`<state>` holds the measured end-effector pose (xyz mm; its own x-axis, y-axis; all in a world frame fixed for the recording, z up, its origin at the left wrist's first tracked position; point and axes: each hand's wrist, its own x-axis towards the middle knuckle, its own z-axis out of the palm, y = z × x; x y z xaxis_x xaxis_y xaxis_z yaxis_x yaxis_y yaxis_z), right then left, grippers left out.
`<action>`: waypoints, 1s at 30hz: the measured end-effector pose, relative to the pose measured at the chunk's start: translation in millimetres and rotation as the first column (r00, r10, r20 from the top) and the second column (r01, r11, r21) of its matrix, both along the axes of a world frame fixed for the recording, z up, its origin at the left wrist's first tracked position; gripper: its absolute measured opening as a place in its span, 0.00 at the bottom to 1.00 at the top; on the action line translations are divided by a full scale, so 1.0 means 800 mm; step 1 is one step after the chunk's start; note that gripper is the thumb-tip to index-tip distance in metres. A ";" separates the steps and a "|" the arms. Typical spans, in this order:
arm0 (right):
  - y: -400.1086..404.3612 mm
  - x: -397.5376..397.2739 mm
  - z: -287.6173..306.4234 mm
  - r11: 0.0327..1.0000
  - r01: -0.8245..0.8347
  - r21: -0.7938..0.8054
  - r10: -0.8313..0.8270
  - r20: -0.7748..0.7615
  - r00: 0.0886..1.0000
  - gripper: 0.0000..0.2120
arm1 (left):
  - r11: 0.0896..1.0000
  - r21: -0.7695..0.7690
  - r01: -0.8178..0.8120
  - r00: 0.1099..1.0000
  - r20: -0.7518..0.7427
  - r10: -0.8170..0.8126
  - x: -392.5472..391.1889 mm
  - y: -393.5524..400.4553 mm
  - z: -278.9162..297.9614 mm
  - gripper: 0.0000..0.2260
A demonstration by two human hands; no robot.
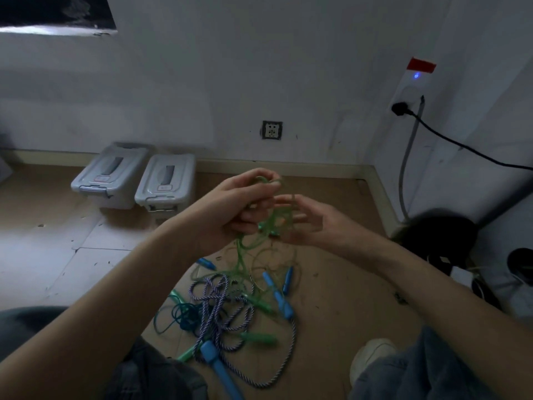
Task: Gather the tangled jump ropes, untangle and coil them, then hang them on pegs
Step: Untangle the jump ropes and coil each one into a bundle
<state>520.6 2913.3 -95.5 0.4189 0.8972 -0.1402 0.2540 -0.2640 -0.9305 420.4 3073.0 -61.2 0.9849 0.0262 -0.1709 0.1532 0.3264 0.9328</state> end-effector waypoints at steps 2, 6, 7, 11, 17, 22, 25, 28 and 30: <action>0.005 -0.007 -0.002 0.997 -0.022 0.072 0.025 -0.041 0.999 0.15 | 1.000 0.025 0.018 1.000 0.000 -0.018 -0.001 -0.001 -0.001 0.04; -0.003 0.007 0.005 0.959 0.256 0.123 -0.257 -0.004 0.966 0.04 | 0.846 0.482 -0.228 0.965 -0.003 0.261 0.003 0.014 -0.017 0.03; -0.007 0.016 0.008 0.913 0.385 0.136 -0.388 -0.005 0.921 0.04 | 0.702 0.655 -0.279 0.943 0.050 0.328 0.004 0.021 -0.024 0.05; -0.017 0.034 0.016 0.763 0.621 0.177 -0.628 -0.021 0.778 0.08 | 0.213 0.965 -0.154 0.961 0.096 0.259 0.007 0.033 -0.055 0.07; -0.020 0.027 0.025 0.918 0.395 0.023 -0.355 -0.396 0.847 0.07 | 0.762 0.636 0.119 0.993 -0.069 -0.098 0.002 0.024 -0.043 0.19; -0.010 0.010 0.032 0.950 0.205 0.235 -0.046 -0.545 0.837 0.08 | 0.834 0.523 0.176 0.976 0.020 -0.219 0.013 -0.037 -0.072 0.13; -0.016 0.020 0.038 0.915 0.331 0.229 -0.172 -0.520 0.837 0.08 | 0.621 0.781 0.075 0.993 0.001 -0.121 0.018 -0.034 -0.092 0.03; -0.029 0.034 0.037 0.871 0.474 0.130 -0.351 -0.511 0.785 0.10 | 0.367 0.930 0.023 0.999 -0.035 0.025 0.014 0.005 -0.103 0.05; -0.029 0.035 0.036 0.861 0.498 0.109 -0.388 -0.494 0.778 0.10 | 0.280 0.960 0.008 0.995 -0.036 0.097 0.011 0.024 -0.105 0.06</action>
